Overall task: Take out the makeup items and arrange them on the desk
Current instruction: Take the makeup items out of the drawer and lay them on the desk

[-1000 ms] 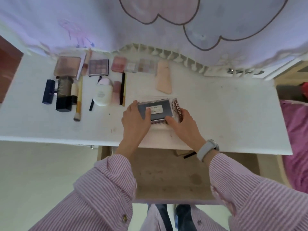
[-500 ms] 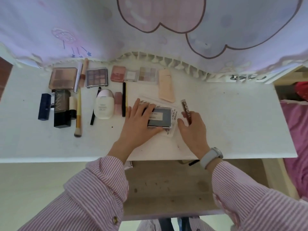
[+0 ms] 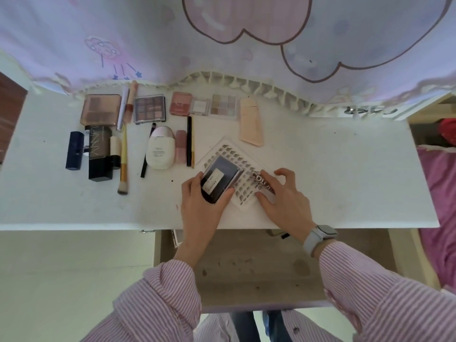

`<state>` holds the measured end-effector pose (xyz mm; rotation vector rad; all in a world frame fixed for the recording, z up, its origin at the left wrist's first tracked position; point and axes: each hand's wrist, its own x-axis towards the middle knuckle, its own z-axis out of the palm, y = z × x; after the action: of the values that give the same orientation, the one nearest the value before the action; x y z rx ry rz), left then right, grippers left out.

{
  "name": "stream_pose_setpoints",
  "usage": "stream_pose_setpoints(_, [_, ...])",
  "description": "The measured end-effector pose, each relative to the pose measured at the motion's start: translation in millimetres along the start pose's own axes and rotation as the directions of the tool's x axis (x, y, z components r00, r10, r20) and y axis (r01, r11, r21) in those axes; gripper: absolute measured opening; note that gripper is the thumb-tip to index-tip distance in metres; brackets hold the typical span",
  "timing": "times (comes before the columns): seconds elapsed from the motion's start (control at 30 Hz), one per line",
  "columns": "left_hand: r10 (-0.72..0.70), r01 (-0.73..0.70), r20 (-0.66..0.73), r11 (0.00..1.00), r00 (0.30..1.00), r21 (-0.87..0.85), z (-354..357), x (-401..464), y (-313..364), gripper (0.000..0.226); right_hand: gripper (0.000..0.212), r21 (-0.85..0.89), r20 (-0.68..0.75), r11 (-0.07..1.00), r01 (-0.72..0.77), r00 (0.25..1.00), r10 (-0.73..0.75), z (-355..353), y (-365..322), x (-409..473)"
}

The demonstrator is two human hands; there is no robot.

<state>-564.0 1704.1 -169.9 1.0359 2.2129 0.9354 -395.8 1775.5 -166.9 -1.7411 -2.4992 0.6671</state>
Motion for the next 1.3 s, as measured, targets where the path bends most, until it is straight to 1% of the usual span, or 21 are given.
stream_pose_setpoints(0.1, [-0.051,0.056,0.039,0.984,0.998,-0.167,-3.8,7.6,7.3,0.065,0.058,-0.014,0.025,1.0,0.005,1.0,-0.005,5.2,-3.2,-10.0])
stream_pose_setpoints(0.2, [-0.061,0.078,0.073,0.963,0.995,-0.258,-7.5,18.4,15.2,0.052,0.061,-0.032,0.057,0.999,-0.003,0.998,0.005,9.7,-8.0,-15.0])
stream_pose_setpoints(0.27, [-0.068,0.075,0.035,0.963,0.997,-0.26,-11.4,22.7,16.0,0.049,0.058,-0.004,0.058,1.0,-0.019,0.998,0.019,11.2,-13.4,-15.0])
stream_pose_setpoints(0.37, [-0.06,0.05,-0.042,0.98,0.997,-0.191,-17.3,21.1,10.5,0.057,0.05,0.074,0.009,0.997,-0.012,1.0,0.011,11.5,-23.4,-11.3])
stream_pose_setpoints(0.4, [-0.062,0.049,-0.07,0.984,0.996,-0.17,-18.9,18.0,8.1,0.056,0.049,0.099,0.001,0.995,-0.007,1.0,0.007,11.7,-27.9,-9.0])
stream_pose_setpoints(0.47, [-0.097,0.077,-0.124,0.985,0.988,-0.156,-20.9,10.5,3.6,0.056,0.048,0.139,0.0,0.99,-0.005,1.0,0.006,12.8,-37.7,-3.8])
stream_pose_setpoints(0.53, [-0.155,0.128,-0.141,0.975,0.978,-0.181,-21.4,6.2,0.5,0.062,0.048,0.178,0.01,0.984,-0.005,1.0,0.003,15.5,-46.2,0.8])
stream_pose_setpoints(0.57, [-0.178,0.15,-0.137,0.97,0.975,-0.189,-21.3,5.2,-0.6,0.065,0.048,0.226,0.015,0.974,-0.003,1.0,0.0,17.2,-49.2,1.6])
stream_pose_setpoints(0.63, [-0.201,0.175,-0.134,0.968,0.97,-0.18,-21.3,3.5,-0.2,0.068,0.046,0.415,0.003,0.91,-0.011,1.0,0.01,18.9,-51.9,0.2])
stream_pose_setpoints(0.7, [-0.181,0.157,-0.139,0.973,0.974,-0.168,-19.0,1.5,3.3,0.07,0.04,0.585,-0.053,0.811,-0.036,0.995,0.082,15.3,-48.2,-1.5])
stream_pose_setpoints(0.77, [-0.129,0.108,-0.127,0.981,0.983,-0.159,-13.1,-1.3,10.9,0.07,0.038,0.646,-0.078,0.758,-0.088,0.981,0.18,7.3,-38.3,3.8])
stream_pose_setpoints(0.87, [-0.029,0.027,-0.033,0.997,0.999,-0.066,5.8,-4.3,31.8,0.074,0.043,0.628,-0.034,0.753,-0.195,0.961,0.276,-7.7,-14.2,20.2])
stream_pose_setpoints(0.93, [0.025,-0.025,0.024,1.0,0.999,0.005,23.1,-4.4,48.9,0.074,0.046,0.571,-0.005,0.785,-0.239,0.955,0.295,-16.0,2.8,27.1])
stream_pose_setpoints(0.97, [0.052,-0.053,0.023,0.997,0.998,0.056,31.7,-3.5,56.4,0.072,0.046,0.537,0.005,0.805,-0.253,0.955,0.296,-18.7,10.0,28.3])
stream_pose_setpoints(1.03, [0.097,-0.091,-0.019,0.97,0.995,0.226,49.4,0.3,69.3,0.068,0.046,0.505,0.009,0.823,-0.26,0.955,0.295,-23.3,20.8,27.8])
stream_pose_setpoints(1.1, [0.109,-0.082,-0.057,0.933,0.992,0.351,61.7,6.7,78.1,0.063,0.048,0.518,-0.002,0.811,-0.273,0.947,0.32,-26.7,24.8,27.9])
stream_pose_setpoints(1.2, [0.102,-0.082,-0.026,0.909,0.994,0.409,75.1,14.0,82.4,0.06,0.048,0.536,-0.02,0.796,-0.283,0.938,0.347,-29.0,26.3,28.7])
stream_pose_setpoints(1.3, [0.131,-0.117,-0.001,0.891,0.991,0.438,80.3,15.3,80.7,0.053,0.046,0.529,-0.036,0.812,-0.247,0.949,0.312,-28.6,24.2,28.5])
